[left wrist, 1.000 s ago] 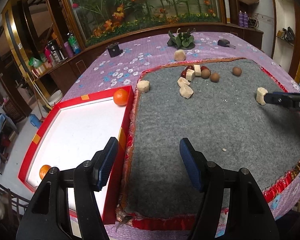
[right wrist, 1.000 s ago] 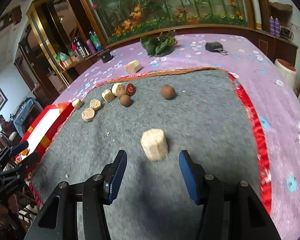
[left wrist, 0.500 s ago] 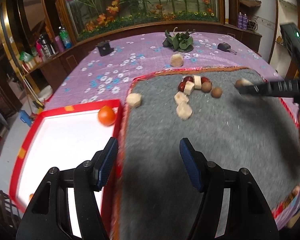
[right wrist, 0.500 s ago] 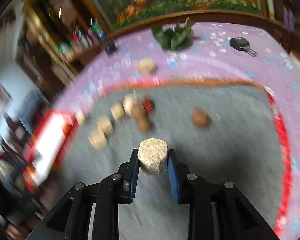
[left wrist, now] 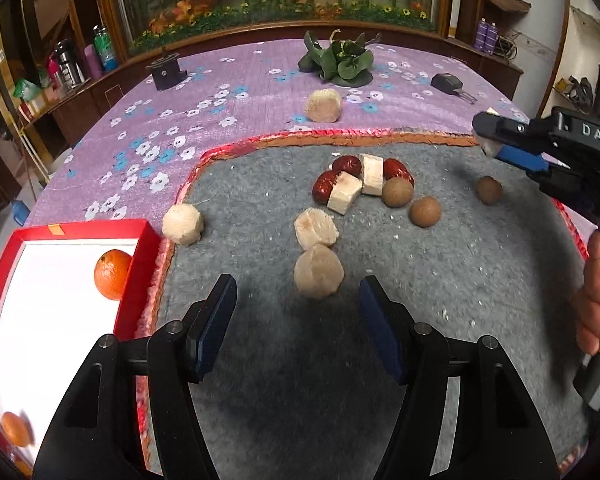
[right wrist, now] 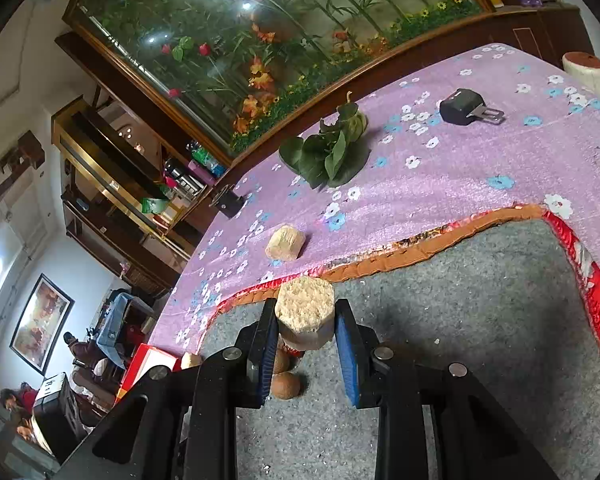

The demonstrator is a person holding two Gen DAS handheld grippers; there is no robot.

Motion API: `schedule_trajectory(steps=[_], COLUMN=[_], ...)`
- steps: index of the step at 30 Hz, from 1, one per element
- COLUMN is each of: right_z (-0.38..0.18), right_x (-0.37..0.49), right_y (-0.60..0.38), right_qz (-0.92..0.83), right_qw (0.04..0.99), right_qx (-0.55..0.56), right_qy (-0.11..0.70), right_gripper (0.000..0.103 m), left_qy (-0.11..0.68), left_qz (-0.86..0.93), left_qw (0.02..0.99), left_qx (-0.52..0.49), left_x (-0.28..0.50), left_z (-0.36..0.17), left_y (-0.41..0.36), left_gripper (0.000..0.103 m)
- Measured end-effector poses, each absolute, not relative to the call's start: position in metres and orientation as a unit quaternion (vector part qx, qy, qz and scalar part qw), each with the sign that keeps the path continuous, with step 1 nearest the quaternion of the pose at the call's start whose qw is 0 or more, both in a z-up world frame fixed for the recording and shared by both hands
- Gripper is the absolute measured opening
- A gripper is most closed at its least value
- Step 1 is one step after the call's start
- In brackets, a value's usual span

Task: Organize fruits
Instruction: 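Grasp a beige octagonal cake on the mat with the right tool, then grasp a beige chunk with the left tool while the right tool holds its cake, then carry both beige pieces over the white tray and open both tools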

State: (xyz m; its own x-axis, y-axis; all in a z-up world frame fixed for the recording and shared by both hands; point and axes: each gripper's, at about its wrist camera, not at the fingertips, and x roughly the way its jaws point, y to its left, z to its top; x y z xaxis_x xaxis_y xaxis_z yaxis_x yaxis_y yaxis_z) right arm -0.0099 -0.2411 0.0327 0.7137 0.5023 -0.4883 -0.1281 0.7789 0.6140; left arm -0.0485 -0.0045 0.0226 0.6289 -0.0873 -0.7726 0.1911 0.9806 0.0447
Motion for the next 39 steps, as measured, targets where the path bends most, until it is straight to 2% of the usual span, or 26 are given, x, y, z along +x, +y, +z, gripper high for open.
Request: schedule_trajectory(steps=[3,7,11,14,26,39], right_z=[0.031,0.032,0.031,0.031,0.035,0.036], right_x=[-0.004,-0.006,-0.006,-0.006,-0.007,-0.011], right_y=[-0.24,-0.234,-0.238,-0.244,-0.248,-0.249], right_qz=[0.184,0.191,0.188,0.183,0.172,0.119], right_qw=[0.876,0.877,0.877,0.877,0.884,0.912], right_qx=[0.28,0.27,0.276,0.287,0.284,0.237], right_qy=[0.346,0.35,0.347,0.339,0.329,0.312], right_gripper=[0.027,0.027,0.027,0.027,0.027,0.027], left_qy=[0.429,0.438,0.439,0.436,0.403,0.334], left_qz=[-0.074,-0.08,-0.1,-0.106,-0.093,-0.018], left_qw=[0.899,0.894,0.892,0.893,0.91,0.942], left_qx=[0.052,0.039,0.032,0.029,0.003,-0.01], left_x=[-0.041,-0.035,-0.035,-0.037,-0.08,-0.147], left_z=[0.019,0.015,0.014,0.015,0.035,0.073], left_y=[-0.003,-0.001,-0.004,-0.005,0.015,0.088], left_gripper=[0.064,0.051,0.034,0.026,0.025,0.026])
